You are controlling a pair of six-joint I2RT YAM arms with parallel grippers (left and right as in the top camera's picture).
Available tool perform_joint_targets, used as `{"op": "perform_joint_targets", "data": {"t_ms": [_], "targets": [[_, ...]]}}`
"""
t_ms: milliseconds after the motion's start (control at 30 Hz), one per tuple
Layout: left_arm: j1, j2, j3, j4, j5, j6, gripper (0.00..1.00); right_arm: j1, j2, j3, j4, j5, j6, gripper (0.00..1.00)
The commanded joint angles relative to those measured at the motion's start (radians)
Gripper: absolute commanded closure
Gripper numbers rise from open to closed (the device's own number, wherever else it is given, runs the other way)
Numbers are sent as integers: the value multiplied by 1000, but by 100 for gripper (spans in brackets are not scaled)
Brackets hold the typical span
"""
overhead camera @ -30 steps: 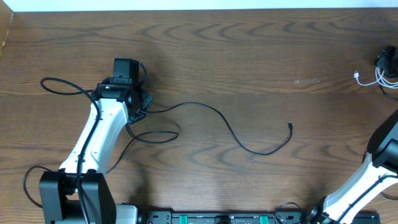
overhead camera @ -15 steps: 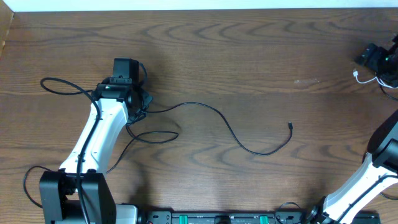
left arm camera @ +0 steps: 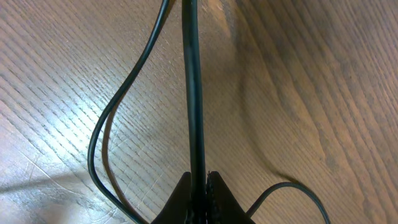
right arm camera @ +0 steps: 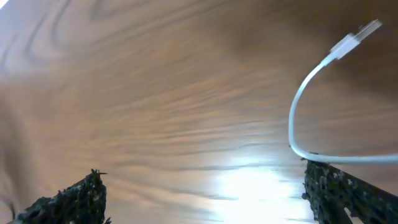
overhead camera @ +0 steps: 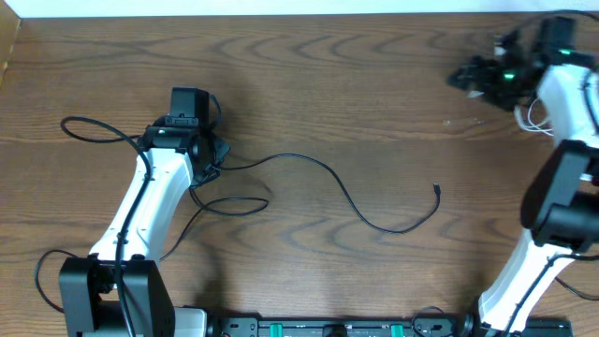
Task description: Untangle cables
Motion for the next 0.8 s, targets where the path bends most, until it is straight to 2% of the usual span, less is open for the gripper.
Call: {"op": "perform_joint_targets", "data": {"t_ms": [0,200,467,767], "targets": [[-3,10,1,-3,-4,10,92,102,-18,14,-15,-27,-36,1],[-3,10,1,-3,-4,9,92,298,-18,13,-34,-16,-63,1],[-3,10,1,-3,26,9,92,517,-17,13,-43,145,-63,1],[-3,10,1,-3,48,9,92,681,-17,13,-43,263,-63,1]]}}
